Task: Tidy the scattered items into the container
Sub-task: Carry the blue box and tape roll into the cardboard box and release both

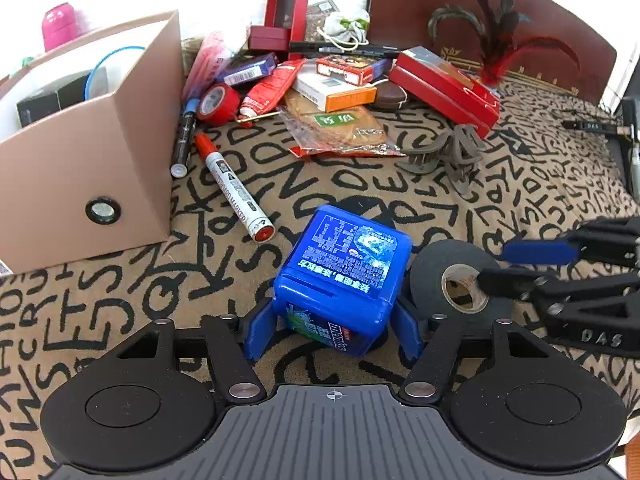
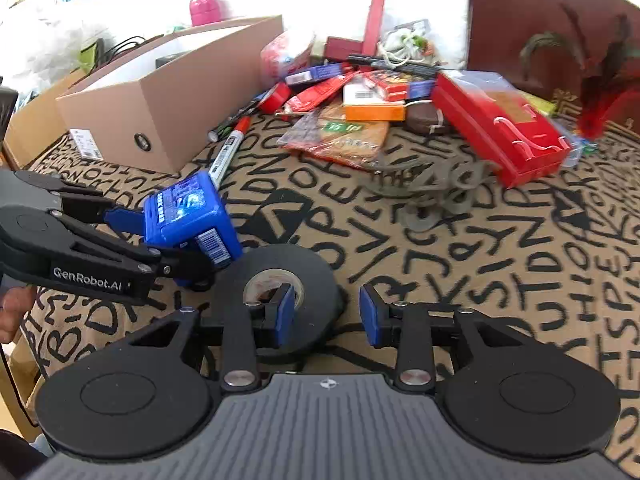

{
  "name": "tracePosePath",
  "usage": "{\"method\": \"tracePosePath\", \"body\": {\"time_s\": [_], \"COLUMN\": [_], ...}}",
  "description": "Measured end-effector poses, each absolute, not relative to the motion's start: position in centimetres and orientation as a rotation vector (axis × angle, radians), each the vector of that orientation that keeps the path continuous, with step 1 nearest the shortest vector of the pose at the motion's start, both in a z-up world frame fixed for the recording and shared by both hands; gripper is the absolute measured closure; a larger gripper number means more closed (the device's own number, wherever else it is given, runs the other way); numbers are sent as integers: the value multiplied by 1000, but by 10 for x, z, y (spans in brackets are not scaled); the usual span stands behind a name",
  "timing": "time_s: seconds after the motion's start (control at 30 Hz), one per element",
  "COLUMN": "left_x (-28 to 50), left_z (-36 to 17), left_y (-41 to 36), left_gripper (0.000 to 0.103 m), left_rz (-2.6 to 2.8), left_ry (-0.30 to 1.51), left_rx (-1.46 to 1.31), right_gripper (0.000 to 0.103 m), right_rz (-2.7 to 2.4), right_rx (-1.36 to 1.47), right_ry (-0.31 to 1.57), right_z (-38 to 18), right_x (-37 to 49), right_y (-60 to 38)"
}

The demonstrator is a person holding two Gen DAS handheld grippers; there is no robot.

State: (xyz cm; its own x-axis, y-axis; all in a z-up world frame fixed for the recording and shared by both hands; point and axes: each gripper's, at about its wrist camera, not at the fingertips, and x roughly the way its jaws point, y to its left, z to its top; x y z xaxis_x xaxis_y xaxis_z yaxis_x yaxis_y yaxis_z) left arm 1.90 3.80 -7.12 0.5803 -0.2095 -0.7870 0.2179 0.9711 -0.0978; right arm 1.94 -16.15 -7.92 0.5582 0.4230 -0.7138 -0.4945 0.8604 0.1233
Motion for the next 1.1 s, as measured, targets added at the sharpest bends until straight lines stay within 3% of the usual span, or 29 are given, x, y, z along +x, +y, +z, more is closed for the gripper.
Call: {"method": "tracePosePath", "body": {"time_s": [0.07, 0.1, 0.13, 0.17, 0.27, 0.37, 0.47, 0.83, 1.1], "left_x": [22, 23, 24, 26, 26, 28, 28, -5, -13], "left_z": [-74, -76, -78, -79, -79, -82, -84, -61, 6], "left_y": [38, 38, 38, 38, 40, 38, 34, 55, 107], "left_gripper": [20, 21, 38, 41, 40, 32, 44, 45, 45], "left_rz": [-232, -229, -235, -243, -243, -240, -235, -254, -144], "left_ry": [917, 917, 923, 929, 921, 913, 891, 852, 657], "left_rx": [3, 9, 11, 5, 0, 5, 43, -37, -21], "right_gripper": [64, 64, 64, 64, 64, 65, 69, 72, 72], "right_rz": [549, 548, 544, 540, 540, 538, 524, 548, 648], "right_rx": [-93, -99, -102, -103, -102, -79, -106, -186, -258], "right_ry": [830, 834, 838, 842, 845, 858, 847, 797, 641], "right_z": [-83, -86, -87, -88, -87, -88, -90, -62, 0], "right_x": [22, 23, 25, 25, 26, 28, 28, 6, 14], "right_y": [-158, -156, -154, -152, -151, -153, -148, -130, -74]}}
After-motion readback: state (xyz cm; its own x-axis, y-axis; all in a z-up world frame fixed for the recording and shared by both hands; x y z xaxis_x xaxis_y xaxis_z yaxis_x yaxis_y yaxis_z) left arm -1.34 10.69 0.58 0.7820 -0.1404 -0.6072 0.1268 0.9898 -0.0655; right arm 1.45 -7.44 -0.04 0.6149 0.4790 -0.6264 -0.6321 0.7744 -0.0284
